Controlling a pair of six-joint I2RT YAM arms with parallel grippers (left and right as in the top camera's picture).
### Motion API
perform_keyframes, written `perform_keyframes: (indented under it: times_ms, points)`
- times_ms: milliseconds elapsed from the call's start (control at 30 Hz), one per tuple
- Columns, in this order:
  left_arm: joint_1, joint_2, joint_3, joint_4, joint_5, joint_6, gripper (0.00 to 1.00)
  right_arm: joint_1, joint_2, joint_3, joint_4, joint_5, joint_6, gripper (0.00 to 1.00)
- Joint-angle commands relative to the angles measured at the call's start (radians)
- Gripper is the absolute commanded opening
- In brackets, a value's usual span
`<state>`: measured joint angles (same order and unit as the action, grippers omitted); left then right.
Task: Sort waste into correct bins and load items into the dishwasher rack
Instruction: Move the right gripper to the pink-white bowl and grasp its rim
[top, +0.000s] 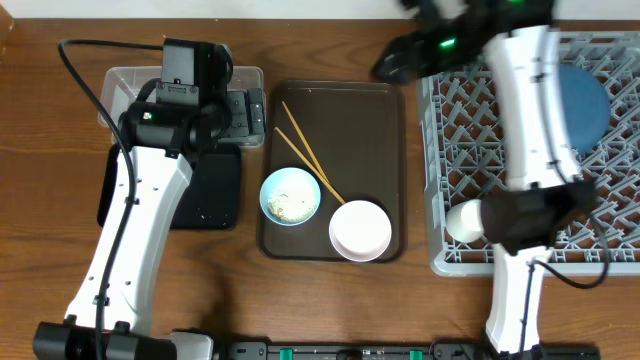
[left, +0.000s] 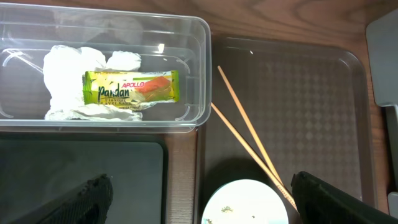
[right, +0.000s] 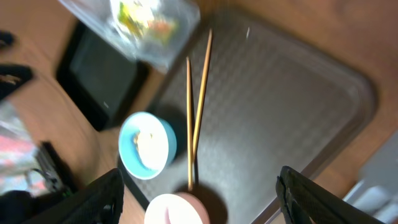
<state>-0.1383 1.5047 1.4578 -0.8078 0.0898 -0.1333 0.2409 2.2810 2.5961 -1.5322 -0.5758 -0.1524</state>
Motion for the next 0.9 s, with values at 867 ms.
perform_keyframes:
  times_ms: [867]
  points:
    - [0.004,0.004,0.019,-0.003,-0.016,0.002,0.95,0.235,0.047,-0.457,-0.132,0.314,0.012,0.55]
